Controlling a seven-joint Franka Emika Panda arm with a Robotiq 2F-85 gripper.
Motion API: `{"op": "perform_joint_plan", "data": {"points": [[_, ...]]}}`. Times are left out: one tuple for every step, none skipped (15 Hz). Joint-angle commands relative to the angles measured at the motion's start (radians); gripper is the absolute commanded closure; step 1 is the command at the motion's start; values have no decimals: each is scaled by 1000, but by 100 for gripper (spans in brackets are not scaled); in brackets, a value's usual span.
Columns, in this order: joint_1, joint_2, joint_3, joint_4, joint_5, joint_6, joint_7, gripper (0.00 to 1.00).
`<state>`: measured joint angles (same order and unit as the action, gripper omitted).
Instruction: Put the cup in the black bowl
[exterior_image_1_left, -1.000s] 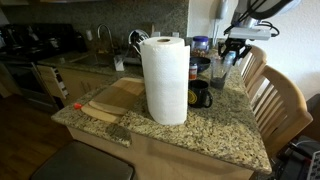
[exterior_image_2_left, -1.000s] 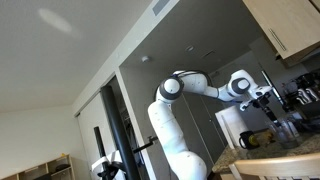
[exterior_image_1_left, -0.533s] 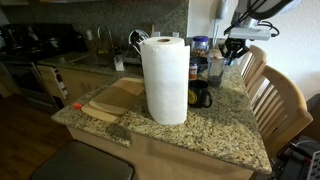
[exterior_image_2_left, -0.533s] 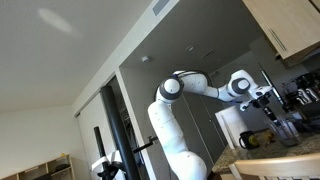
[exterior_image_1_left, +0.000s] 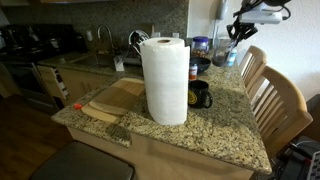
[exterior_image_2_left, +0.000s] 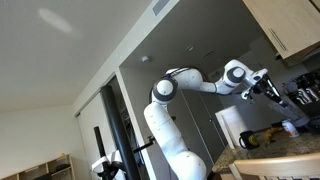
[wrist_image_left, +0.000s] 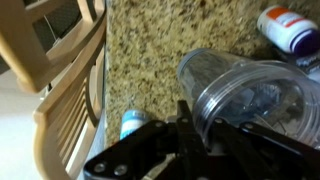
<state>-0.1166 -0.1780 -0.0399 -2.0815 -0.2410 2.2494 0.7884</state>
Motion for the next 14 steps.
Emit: {"op": "perform_joint_plan", "data": {"points": [[-64,-47,-49,98,-103,11,-128,97],[-74,-40,-74,144,-88,17,-194,97],[-26,-29,-142,186,-28,36,-307,97],[24,-12,-209,229,17,63,-382,97],[43,11,-252,284,82,79,-466,97],[79,37,-306,335,157,91,-549,97],[102,75,-342,400,251,92,-633,97],[140,111,-394,456,349,92,-719,97],[192,139,-446,506,434,79,-791,97],[235,168,-487,552,522,57,-858,97],[253,197,-506,590,608,27,-911,97],[246,233,-506,633,697,-23,-965,97],[111,268,-385,664,782,-69,-1025,97],[80,310,-371,712,861,-135,-1080,97]]}}
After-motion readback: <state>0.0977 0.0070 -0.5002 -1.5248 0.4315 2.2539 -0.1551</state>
